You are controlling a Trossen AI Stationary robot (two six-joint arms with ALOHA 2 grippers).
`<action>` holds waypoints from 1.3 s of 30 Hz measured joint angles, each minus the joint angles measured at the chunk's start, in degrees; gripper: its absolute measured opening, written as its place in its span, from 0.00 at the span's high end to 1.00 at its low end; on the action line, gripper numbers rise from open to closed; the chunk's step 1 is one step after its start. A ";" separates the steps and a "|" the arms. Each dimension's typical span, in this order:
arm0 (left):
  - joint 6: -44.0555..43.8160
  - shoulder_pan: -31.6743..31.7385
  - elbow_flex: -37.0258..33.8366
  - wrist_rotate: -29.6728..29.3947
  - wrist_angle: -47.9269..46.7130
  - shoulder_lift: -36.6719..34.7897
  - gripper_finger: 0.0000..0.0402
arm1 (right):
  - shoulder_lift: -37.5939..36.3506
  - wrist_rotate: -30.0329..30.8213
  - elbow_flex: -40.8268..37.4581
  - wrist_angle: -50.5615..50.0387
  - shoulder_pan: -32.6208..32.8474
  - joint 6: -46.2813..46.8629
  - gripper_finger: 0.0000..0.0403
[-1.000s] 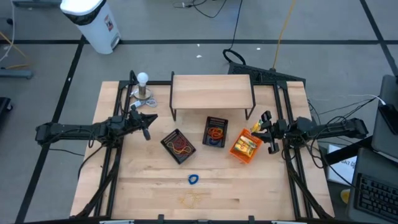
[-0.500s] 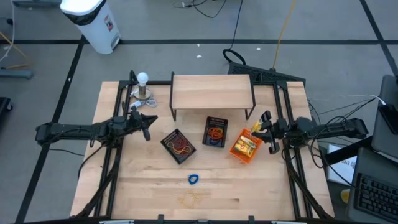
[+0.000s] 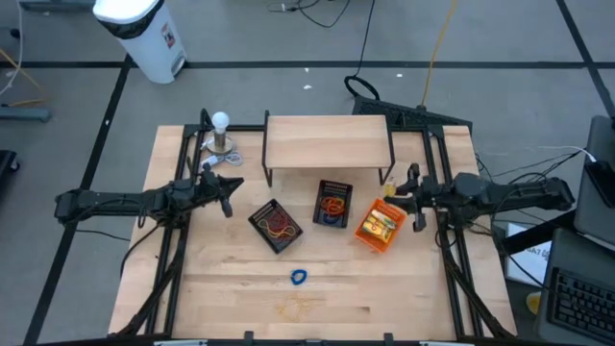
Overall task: Pick & Place Office Desk Supplies
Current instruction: Put the crayon box into the orange bin
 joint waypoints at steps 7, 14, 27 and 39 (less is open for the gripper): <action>-0.02 -0.02 0.00 0.74 -0.50 0.01 0.94 | 8.72 -0.19 12.99 -19.32 0.25 5.58 0.84; -0.44 -0.04 0.00 0.74 -0.75 0.02 0.94 | 17.63 -0.22 24.04 -39.44 2.98 15.47 0.84; -0.30 -0.04 0.00 0.72 -0.46 0.00 0.94 | 34.76 -0.26 26.45 -53.95 6.71 32.36 0.84; -0.42 -0.04 0.00 0.69 -0.48 0.02 0.94 | 46.75 0.08 26.45 -54.85 8.09 39.59 0.84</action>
